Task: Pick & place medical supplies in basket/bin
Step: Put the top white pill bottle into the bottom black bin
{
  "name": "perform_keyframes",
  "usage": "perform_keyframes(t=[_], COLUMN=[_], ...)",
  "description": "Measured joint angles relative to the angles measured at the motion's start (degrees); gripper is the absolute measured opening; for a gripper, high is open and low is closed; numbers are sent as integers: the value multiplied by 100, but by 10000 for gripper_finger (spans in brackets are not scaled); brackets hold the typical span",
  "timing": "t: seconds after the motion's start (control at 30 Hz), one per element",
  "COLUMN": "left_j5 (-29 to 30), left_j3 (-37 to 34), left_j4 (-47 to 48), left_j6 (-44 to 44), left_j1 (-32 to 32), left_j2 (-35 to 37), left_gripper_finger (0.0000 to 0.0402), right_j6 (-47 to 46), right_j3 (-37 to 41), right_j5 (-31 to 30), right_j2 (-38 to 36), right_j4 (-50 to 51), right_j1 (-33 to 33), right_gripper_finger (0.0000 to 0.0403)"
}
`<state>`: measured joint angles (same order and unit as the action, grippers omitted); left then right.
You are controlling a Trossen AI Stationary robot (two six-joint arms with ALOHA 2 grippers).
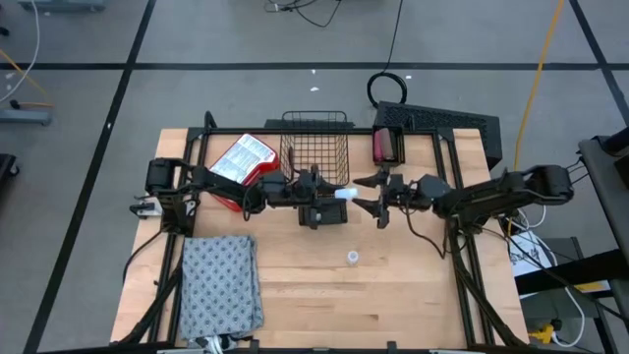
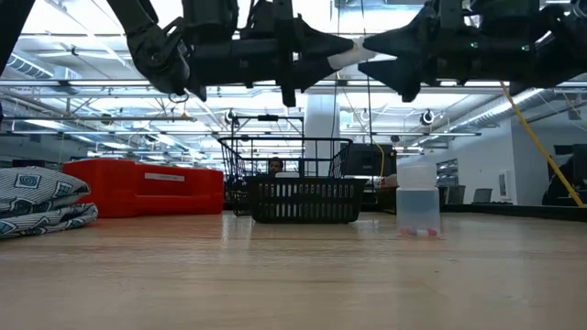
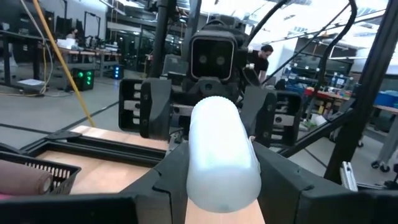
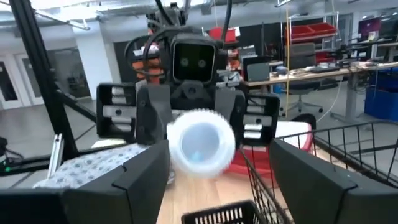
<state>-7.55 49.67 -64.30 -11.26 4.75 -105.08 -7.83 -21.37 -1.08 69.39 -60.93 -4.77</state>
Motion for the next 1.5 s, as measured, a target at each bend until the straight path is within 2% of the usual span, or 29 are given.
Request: perform_keyframes(t=[0.23,0.53,0.63,0.83,0.93,1.0,1.1,1.27,1.37,1.5], left_j5=[-8,-17,-15,-58,-164,-160,-15,663,1008,1245], left_j3=[0,0,0,0,0,2,2,7,6,4], left_j4=[71,71,72,210,920,1714,2892,4150,4308,4291], left_j6=[10,8,-79,-345,-437,-360,-178,232,256,242], left_j1=[1,0,1,-5,-3,-3,9,23,23,23], left_j2=[0,0,-1,45,445,882,1541,2411,2499,2461], left_gripper_finger=[145,145,155,211,230,237,241,242,243,243], right_j6=[86,93,82,102,102,102,102,366,651,1061], right_j3=[-87,-94,-94,-94,-94,-97,-335,-1541,-2368,-3300], right_j5=[16,253,277,530,583,582,584,606,581,517], right_j2=[74,71,72,74,71,71,71,219,592,1333], right_j4=[-61,-58,-57,68,138,249,987,3448,4784,6081], right_j1=[-3,-1,-3,-5,-3,-3,-3,107,179,225], right_gripper_finger=[237,124,124,124,124,124,124,124,124,124])
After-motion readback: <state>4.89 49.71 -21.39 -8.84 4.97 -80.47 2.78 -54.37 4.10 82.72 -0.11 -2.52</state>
